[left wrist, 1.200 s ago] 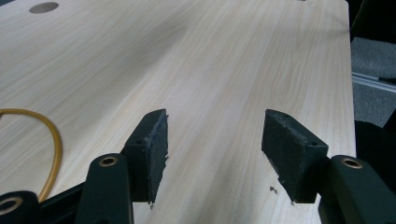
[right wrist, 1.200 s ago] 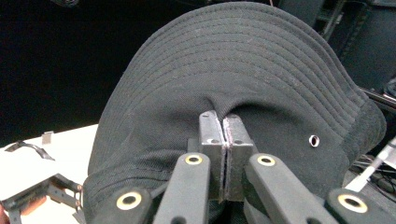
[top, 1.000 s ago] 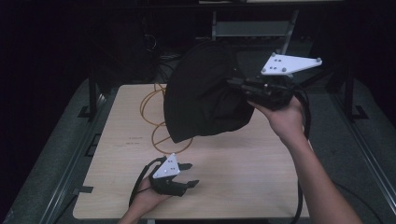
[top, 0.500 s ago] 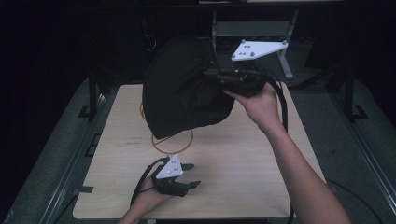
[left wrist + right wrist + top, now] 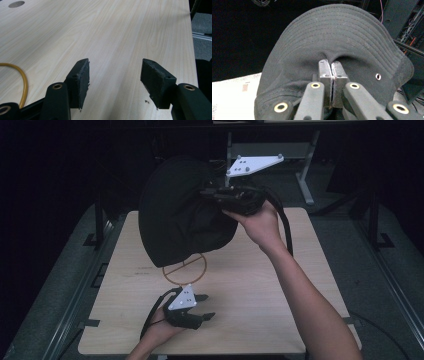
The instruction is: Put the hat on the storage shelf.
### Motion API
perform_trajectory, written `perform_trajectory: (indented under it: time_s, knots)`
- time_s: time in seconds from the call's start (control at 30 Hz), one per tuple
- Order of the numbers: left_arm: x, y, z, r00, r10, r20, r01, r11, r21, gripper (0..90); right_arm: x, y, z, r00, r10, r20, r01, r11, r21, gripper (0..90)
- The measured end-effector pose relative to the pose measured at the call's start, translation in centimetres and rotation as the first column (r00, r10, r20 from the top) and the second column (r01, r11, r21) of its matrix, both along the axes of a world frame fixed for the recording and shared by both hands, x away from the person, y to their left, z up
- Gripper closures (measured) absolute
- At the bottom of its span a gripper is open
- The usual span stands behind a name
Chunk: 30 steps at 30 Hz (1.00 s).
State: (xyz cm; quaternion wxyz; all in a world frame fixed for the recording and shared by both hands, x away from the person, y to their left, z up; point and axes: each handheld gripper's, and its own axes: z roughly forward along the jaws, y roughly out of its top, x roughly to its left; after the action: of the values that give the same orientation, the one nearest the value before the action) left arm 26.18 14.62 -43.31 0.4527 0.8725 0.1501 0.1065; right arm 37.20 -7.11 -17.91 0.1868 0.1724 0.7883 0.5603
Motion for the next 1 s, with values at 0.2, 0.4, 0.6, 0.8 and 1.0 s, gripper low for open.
perform_trajectory:
  time_s: [0.2,0.4,0.6,0.8,1.0]
  knots:
    - [0.1,0.2,0.0,1.0,0.0,-0.006,0.0,1.0,0.003,39.7,0.7,0.8,0.1,1.0,-0.004,-0.008,0.004,1.0,-0.002,88.4]
    - [0.1,0.2,0.0,1.0,0.006,-0.003,-0.006,1.0,0.0,39.7,1.5,2.0,0.1,0.9999,0.001,-0.017,-0.001,1.0,-0.003,88.4]
    - [0.0,0.0,0.0,1.0,-0.004,0.004,0.004,1.0,0.002,39.7,2.2,3.2,0.3,0.9998,0.003,-0.018,-0.003,1.0,-0.004,88.4]
    - [-0.2,-0.4,-0.1,0.9998,-0.018,0.006,0.018,0.9998,0.004,39.7,3.2,4.2,0.2,0.9995,0.004,-0.032,-0.004,1.0,-0.007,88.4]
    - [-0.3,-0.8,-0.1,0.9993,-0.037,0.011,0.037,0.999,0.026,39.7,4.6,4.9,0.1,0.9986,-0.013,-0.051,0.013,1.0,-0.013,88.3]
